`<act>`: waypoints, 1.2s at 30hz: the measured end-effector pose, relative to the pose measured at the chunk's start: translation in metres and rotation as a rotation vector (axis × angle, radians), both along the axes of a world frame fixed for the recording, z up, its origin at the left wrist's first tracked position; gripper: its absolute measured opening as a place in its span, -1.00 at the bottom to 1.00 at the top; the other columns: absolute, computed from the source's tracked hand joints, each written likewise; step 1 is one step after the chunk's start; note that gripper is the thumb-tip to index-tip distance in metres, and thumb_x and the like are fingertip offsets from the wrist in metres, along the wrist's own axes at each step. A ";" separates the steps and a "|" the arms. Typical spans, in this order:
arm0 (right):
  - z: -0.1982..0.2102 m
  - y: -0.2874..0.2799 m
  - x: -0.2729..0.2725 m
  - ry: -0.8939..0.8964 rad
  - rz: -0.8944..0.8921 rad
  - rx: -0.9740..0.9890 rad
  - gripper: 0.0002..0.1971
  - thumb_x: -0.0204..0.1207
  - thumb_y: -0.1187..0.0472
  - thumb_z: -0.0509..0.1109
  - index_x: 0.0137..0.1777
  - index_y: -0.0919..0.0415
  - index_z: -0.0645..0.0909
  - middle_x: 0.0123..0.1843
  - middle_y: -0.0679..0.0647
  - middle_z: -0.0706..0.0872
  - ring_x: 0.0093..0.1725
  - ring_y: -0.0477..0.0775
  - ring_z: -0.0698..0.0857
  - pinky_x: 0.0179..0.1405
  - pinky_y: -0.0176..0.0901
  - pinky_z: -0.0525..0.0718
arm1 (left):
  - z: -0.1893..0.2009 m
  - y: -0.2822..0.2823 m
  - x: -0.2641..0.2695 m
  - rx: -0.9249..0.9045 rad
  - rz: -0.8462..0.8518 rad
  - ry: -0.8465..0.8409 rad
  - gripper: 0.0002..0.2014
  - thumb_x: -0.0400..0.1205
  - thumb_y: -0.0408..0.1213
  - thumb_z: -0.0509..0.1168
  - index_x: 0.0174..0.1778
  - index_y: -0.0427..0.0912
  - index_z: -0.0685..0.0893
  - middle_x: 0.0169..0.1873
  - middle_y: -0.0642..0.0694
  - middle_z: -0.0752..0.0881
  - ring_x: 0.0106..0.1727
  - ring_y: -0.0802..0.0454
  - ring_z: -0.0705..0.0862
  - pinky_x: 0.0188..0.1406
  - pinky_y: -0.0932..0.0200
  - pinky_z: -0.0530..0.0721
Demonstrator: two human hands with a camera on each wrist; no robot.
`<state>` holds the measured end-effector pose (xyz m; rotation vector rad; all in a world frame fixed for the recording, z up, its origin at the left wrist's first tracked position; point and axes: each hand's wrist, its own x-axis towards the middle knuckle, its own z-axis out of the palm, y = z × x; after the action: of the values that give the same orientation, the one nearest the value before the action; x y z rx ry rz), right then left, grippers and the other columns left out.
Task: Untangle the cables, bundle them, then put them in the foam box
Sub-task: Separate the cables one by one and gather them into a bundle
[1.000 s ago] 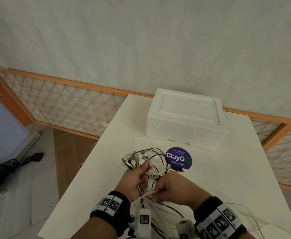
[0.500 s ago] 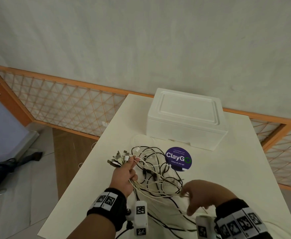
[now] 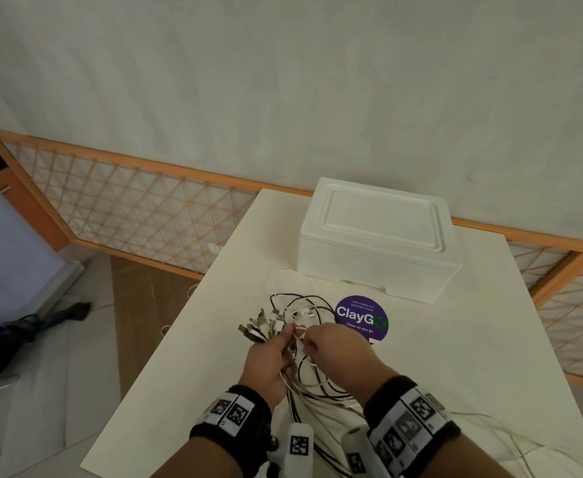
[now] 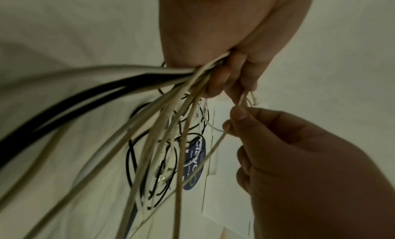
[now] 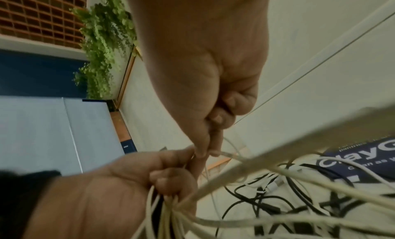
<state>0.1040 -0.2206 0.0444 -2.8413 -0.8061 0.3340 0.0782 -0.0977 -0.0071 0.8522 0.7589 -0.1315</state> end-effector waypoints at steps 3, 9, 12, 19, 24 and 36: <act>0.006 -0.009 -0.005 0.123 0.012 0.047 -0.86 0.58 0.17 0.19 -0.07 0.15 0.57 -0.09 0.07 0.69 -0.04 0.11 0.66 -0.22 -0.17 0.48 | -0.001 0.008 0.003 -0.037 0.032 -0.020 -0.82 0.68 -0.29 0.29 -0.10 -0.31 0.73 -0.29 -0.09 0.81 -0.67 0.14 0.20 -0.68 0.29 0.26; 0.043 -0.062 -0.010 0.539 -0.069 0.612 -0.79 0.39 0.20 0.26 -0.41 -0.10 0.57 -0.48 -0.18 0.53 -0.44 -0.21 0.44 -0.37 -0.36 0.43 | -0.012 0.017 0.010 -0.082 0.137 0.050 -0.87 0.68 -0.30 0.29 -0.10 -0.27 0.68 -0.21 -0.11 0.82 -0.66 0.14 0.21 -0.71 0.30 0.28; 0.061 -0.084 -0.014 0.681 -0.199 1.043 -0.89 0.19 0.27 0.32 -0.47 0.09 0.62 -0.59 -0.10 0.39 -0.58 -0.13 0.26 -0.59 -0.37 0.25 | -0.023 0.024 0.009 -0.081 0.165 0.098 -0.84 0.70 -0.28 0.27 -0.14 -0.27 0.67 -0.18 -0.10 0.74 -0.68 0.16 0.22 -0.72 0.32 0.29; 0.060 -0.103 -0.007 0.568 -0.419 1.477 -0.83 0.33 0.38 0.30 -0.33 0.24 0.73 -0.59 -0.07 0.25 -0.60 -0.12 0.16 -0.58 -0.39 0.12 | -0.030 0.028 0.006 0.006 0.117 0.159 -0.90 0.66 -0.29 0.32 -0.12 -0.23 0.65 -0.19 -0.14 0.75 -0.52 0.09 0.29 -0.74 0.35 0.31; 0.034 -0.087 -0.010 0.536 -0.403 1.184 -0.72 0.59 0.43 0.25 -0.07 0.15 0.78 -0.49 0.04 0.33 -0.48 -0.03 0.23 -0.49 -0.22 0.16 | -0.018 0.022 0.000 0.154 0.054 0.222 -0.82 0.57 -0.19 0.44 -0.25 -0.19 0.63 -0.65 -0.03 0.35 -0.66 0.06 0.32 -0.53 0.20 0.35; 0.016 -0.093 -0.012 0.574 -0.252 0.023 -0.78 0.26 0.19 0.44 -0.59 0.04 0.61 -0.57 -0.07 0.55 -0.51 -0.22 0.47 -0.41 -0.29 0.42 | 0.003 0.038 0.004 -0.293 0.241 -0.024 -0.82 0.68 -0.48 0.10 -0.21 -0.16 0.41 -0.23 -0.26 0.83 -0.77 0.17 0.21 -0.77 0.38 0.28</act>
<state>0.0925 -0.3136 0.0609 -2.5610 -0.3285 1.0217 0.0819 -0.0599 -0.0044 0.4796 0.7916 -0.0161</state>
